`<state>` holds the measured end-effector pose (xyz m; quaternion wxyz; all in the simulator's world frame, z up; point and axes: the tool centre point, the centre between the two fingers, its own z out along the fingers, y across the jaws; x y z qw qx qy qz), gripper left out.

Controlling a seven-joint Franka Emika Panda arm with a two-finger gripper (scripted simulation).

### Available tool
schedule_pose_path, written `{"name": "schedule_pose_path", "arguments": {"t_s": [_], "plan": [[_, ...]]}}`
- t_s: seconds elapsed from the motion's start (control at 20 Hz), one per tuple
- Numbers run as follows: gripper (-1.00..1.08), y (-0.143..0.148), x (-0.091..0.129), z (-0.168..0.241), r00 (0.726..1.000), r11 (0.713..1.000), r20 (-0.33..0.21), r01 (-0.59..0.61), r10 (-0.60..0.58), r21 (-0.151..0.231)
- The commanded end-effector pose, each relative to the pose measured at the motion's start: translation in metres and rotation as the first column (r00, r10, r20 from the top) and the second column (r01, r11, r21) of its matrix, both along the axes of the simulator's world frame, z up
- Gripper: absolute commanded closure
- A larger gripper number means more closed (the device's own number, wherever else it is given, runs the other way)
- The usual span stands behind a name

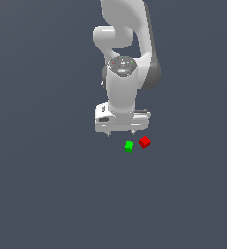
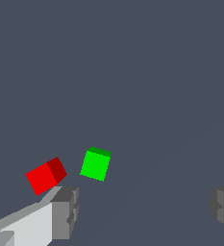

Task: Stack the red cube on top of the green cube.

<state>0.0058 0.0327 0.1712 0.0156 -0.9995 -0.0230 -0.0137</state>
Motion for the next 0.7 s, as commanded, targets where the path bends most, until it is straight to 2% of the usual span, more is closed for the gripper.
{"name": "schedule_pose_path", "arguments": {"t_s": [0.0, 0.2, 0.4, 0.5, 0.65], "plan": [[-0.92, 0.0, 0.0, 0.0, 1.0, 1.0, 0.0, 0.0, 0.0, 0.0], [-0.92, 0.009, -0.001, -0.006, 1.0, 1.0, -0.001, -0.03, 0.03, -0.002], [-0.92, 0.036, -0.004, -0.024, 0.992, 0.992, -0.005, -0.124, 0.124, -0.007], [-0.92, 0.056, -0.009, -0.038, 0.981, 0.981, -0.008, -0.193, 0.193, -0.012], [-0.92, 0.089, -0.021, -0.062, 0.951, 0.95, -0.014, -0.31, 0.31, -0.019]]}}
